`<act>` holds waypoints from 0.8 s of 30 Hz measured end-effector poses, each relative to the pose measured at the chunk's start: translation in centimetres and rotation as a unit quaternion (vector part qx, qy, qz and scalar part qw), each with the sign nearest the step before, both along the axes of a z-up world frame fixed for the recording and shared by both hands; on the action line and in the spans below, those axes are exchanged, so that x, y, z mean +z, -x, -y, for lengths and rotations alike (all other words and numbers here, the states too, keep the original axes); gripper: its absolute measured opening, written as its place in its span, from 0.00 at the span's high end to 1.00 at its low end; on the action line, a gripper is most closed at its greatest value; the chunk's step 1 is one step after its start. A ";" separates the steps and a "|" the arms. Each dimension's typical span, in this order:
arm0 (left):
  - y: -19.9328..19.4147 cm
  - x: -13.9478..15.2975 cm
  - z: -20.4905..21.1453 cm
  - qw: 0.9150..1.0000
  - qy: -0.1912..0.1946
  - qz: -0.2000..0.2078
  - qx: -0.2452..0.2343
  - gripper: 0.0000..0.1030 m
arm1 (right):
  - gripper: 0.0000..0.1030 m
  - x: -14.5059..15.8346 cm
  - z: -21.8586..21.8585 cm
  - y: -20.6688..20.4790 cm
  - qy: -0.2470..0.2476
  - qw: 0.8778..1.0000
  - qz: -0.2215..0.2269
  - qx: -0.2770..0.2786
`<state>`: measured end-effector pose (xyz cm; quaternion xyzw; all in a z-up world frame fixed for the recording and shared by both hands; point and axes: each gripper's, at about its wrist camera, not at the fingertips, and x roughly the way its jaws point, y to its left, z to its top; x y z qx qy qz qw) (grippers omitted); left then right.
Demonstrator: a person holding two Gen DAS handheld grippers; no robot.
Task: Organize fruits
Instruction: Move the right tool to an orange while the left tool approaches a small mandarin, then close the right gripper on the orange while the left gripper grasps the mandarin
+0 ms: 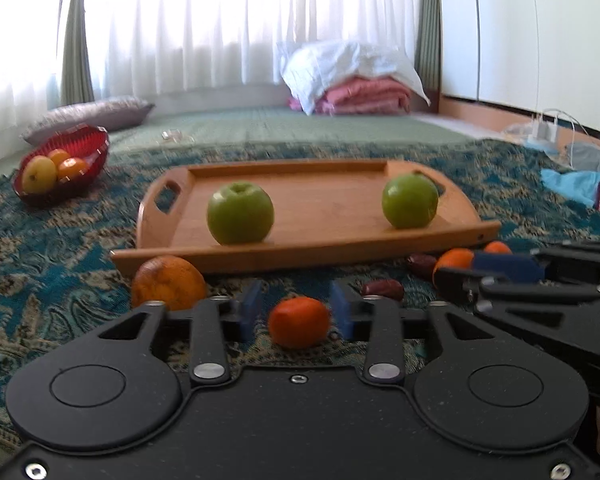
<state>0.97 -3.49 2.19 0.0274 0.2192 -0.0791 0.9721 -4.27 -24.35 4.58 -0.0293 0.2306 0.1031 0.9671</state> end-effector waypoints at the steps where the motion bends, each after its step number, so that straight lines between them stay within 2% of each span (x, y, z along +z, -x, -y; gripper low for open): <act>1: 0.1 0.0 0.0 1.000 -0.002 0.007 0.002 0.52 | 0.61 0.1 -0.1 0.3 0.001 1.000 0.005 -0.001; 3: 0.1 0.0 -0.1 1.000 -0.007 0.008 0.006 0.52 | 0.48 0.5 -0.2 0.6 0.013 1.000 0.021 -0.010; 6: -0.2 -0.2 -0.3 1.000 -0.004 -0.004 0.008 0.48 | 0.39 0.5 -0.1 0.3 0.026 0.999 0.026 -0.026; 13: -0.1 -1.3 0.0 1.000 -0.005 -0.025 0.000 0.48 | 0.37 -0.8 1.1 -2.3 0.001 0.998 -0.015 -0.055; 24: -0.6 -2.4 0.3 0.999 -0.009 -0.040 0.000 0.49 | 0.37 -2.5 0.9 -3.8 0.001 0.997 -0.037 -0.061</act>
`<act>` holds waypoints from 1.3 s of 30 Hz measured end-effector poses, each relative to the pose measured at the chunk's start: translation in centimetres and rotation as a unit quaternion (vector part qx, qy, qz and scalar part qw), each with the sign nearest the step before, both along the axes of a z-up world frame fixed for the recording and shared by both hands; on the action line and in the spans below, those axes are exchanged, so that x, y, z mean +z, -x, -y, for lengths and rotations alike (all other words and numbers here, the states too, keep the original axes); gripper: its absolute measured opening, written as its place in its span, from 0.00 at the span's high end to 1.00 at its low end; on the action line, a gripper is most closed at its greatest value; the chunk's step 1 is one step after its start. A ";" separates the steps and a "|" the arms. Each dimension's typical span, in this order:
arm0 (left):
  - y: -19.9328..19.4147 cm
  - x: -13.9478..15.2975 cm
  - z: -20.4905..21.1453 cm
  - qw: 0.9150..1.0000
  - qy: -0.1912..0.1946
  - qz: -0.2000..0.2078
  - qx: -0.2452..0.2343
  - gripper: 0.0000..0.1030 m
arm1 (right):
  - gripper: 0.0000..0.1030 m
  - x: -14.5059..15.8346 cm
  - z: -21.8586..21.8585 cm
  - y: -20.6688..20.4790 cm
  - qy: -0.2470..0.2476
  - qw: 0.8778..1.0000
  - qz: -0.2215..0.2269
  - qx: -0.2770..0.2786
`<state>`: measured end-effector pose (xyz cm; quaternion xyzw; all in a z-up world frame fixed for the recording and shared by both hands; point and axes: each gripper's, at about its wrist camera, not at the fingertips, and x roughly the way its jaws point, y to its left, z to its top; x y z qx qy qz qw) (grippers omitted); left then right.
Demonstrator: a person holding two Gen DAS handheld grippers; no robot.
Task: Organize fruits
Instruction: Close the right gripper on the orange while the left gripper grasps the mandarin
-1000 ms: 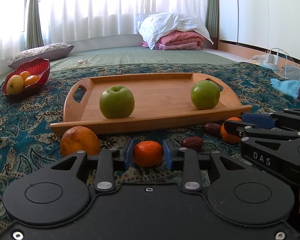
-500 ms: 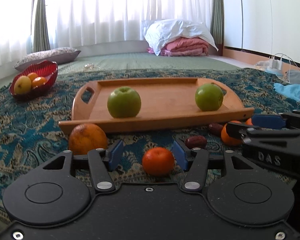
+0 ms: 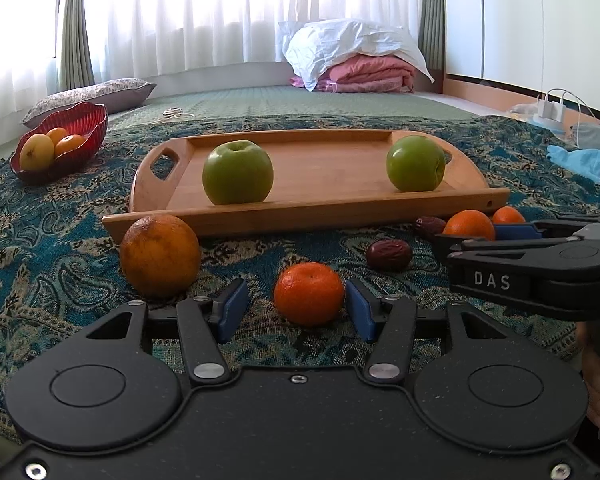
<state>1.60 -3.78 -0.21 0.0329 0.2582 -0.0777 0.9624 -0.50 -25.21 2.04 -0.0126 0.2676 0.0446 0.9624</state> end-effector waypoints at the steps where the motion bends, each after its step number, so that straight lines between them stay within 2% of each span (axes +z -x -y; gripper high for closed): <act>1: -0.1 0.0 0.0 1.000 -0.001 0.000 0.000 0.49 | 0.37 -0.2 0.0 -0.1 -0.001 1.000 -0.002 -0.001; 8: -0.4 -0.2 0.1 1.000 0.003 -0.002 0.003 0.49 | 0.36 -0.6 -0.4 0.1 0.005 1.000 0.005 -0.003; 10: -0.4 -0.2 0.2 1.000 0.004 -0.003 -0.002 0.55 | 0.43 -0.6 -0.4 0.2 0.004 1.000 0.009 -0.005; 11: -0.4 -0.1 0.1 1.000 0.007 -0.002 -0.004 0.63 | 0.52 -0.7 -0.5 0.3 0.003 1.000 0.010 -0.004; 12: -0.4 0.0 0.1 1.000 0.009 -0.002 -0.005 0.67 | 0.55 -0.6 -0.5 0.4 0.004 1.000 0.013 -0.003; 14: -0.4 0.2 0.1 1.000 0.008 0.000 -0.004 0.68 | 0.57 -0.6 -0.7 0.7 0.007 1.000 0.020 -0.002; 18: -0.3 0.7 -0.2 1.000 0.018 0.003 0.000 0.68 | 0.58 -0.3 -0.6 1.1 0.003 1.000 0.030 -0.006; 27: -0.3 3.4 -0.6 0.999 0.021 0.040 0.001 0.68 | 0.59 1.7 0.2 1.6 -0.011 0.997 0.068 -0.017; 39: -4.0 7.8 -2.6 0.998 0.034 0.053 0.021 0.68 | 0.59 4.6 1.6 -0.7 -0.029 0.996 0.085 -0.020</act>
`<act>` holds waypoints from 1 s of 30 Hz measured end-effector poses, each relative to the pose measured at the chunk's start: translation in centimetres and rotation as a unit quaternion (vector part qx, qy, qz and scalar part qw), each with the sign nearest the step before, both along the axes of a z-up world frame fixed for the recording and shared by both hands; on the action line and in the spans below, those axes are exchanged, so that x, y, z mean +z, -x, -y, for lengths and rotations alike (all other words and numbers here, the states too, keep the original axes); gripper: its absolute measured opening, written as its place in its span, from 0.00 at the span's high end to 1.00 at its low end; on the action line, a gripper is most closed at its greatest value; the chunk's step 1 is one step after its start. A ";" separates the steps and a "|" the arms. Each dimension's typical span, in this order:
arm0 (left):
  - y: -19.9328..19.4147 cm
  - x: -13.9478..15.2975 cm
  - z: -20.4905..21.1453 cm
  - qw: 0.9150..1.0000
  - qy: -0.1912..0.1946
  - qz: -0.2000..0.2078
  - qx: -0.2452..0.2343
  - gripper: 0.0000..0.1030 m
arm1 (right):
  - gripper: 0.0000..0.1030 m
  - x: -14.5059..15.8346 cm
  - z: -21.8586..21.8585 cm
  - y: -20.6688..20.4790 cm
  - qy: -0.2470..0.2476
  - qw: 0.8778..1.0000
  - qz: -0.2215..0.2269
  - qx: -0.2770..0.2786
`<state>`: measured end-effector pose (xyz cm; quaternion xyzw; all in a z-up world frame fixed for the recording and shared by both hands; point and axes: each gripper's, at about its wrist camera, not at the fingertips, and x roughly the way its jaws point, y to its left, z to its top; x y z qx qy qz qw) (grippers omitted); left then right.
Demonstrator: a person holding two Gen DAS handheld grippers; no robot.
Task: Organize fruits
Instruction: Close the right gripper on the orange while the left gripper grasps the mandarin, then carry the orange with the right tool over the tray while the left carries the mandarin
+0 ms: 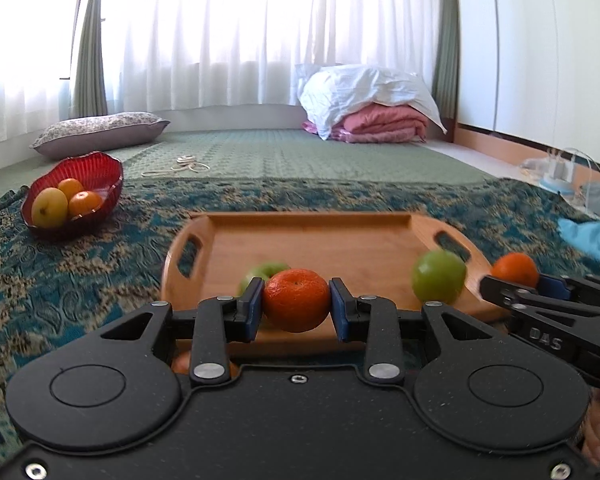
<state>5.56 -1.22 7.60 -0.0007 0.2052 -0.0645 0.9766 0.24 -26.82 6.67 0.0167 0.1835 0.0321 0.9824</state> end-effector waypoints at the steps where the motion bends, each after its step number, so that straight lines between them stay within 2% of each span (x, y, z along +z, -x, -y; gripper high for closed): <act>1: -0.5 0.4 -0.3 1.000 0.002 0.001 0.003 0.68 | 0.59 0.2 0.1 -0.4 -0.001 1.000 -0.001 0.001; 10: -6.3 2.8 -2.8 0.999 0.027 -0.032 -0.001 0.68 | 0.59 2.3 1.1 -4.9 -0.015 1.000 -0.021 0.004; 15: -10.5 2.8 -3.1 0.996 0.042 -0.079 -0.022 0.68 | 0.59 2.6 2.1 -8.7 -0.036 0.997 -0.074 0.009; 21: -15.1 2.0 -2.6 0.990 0.034 -0.129 -0.035 0.68 | 0.59 2.7 2.6 -12.8 -0.035 0.990 -0.133 0.025; 25: -17.7 1.1 -2.3 0.983 0.033 -0.175 -0.040 0.68 | 0.59 2.5 2.3 -15.2 -0.041 0.982 -0.178 0.051; 30: -20.0 0.2 -2.5 0.977 0.038 -0.208 -0.031 0.68 | 0.59 2.2 1.7 -17.8 -0.051 0.971 -0.223 0.068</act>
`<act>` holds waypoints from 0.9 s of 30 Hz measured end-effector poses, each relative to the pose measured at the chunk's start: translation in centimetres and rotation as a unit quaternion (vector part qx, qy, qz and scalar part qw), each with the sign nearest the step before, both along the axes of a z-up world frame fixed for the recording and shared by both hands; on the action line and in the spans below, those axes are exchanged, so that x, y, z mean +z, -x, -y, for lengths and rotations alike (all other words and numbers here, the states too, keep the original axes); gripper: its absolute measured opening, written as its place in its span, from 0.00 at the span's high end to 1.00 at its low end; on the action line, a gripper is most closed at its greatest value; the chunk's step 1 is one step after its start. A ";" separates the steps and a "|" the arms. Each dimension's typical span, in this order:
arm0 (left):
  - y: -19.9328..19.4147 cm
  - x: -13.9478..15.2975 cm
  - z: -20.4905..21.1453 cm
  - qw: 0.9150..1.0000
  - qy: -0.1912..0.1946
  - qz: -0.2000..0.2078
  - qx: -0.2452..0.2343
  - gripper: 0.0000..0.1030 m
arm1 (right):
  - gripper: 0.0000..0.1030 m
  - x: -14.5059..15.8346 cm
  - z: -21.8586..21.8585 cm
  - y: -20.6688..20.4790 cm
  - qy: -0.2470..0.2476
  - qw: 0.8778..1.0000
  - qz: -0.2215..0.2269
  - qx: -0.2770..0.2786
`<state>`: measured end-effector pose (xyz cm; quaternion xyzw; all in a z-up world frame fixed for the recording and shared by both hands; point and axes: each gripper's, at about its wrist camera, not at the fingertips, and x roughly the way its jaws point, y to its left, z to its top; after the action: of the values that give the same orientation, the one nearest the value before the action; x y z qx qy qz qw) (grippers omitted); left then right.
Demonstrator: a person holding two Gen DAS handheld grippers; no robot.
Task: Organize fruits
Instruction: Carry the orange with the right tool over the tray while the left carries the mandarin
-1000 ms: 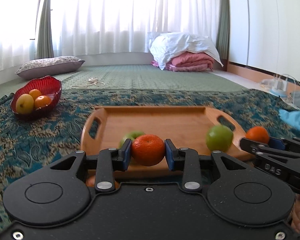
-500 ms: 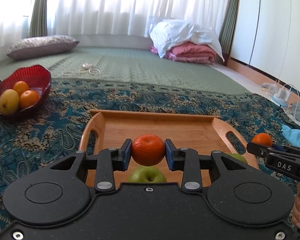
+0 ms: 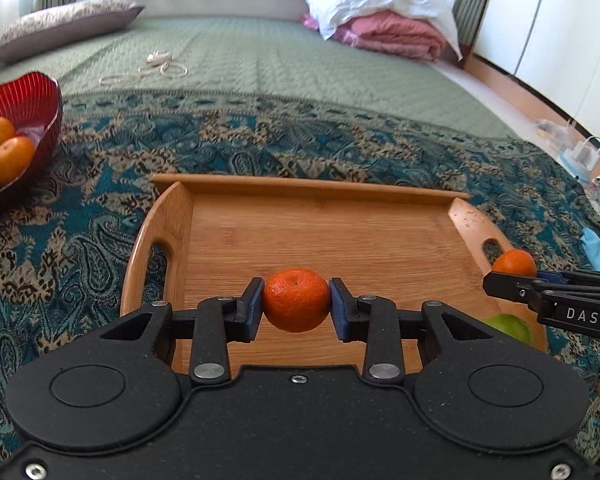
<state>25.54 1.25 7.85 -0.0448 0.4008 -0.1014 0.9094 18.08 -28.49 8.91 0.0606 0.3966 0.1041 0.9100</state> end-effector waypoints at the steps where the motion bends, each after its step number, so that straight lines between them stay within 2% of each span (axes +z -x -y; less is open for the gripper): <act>1: -0.4 -0.2 0.0 1.000 0.001 -0.008 -0.001 0.68 | 0.59 -0.1 -0.1 -0.5 -0.001 1.000 -0.009 0.001; 7: -2.5 -1.2 -0.1 0.998 0.013 -0.062 0.013 0.68 | 0.59 -1.0 -0.9 -3.0 0.010 0.998 -0.067 -0.001; 12: -3.4 -1.5 0.2 0.996 0.008 -0.085 0.016 0.68 | 0.59 -1.5 -1.7 -4.4 0.035 0.994 -0.101 -0.008; 19: -4.0 -2.0 0.1 0.994 0.010 -0.102 0.023 0.68 | 0.59 -1.9 -2.3 -5.1 0.052 0.992 -0.113 -0.002; 27: -4.1 -2.2 0.1 0.995 -0.002 -0.096 0.025 0.68 | 0.59 -2.3 -2.3 -5.3 0.051 0.992 -0.118 -0.009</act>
<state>29.60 1.13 5.67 -0.0620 0.4849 -0.0730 0.8693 23.37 -26.19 6.60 0.0296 0.5050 0.0672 0.8600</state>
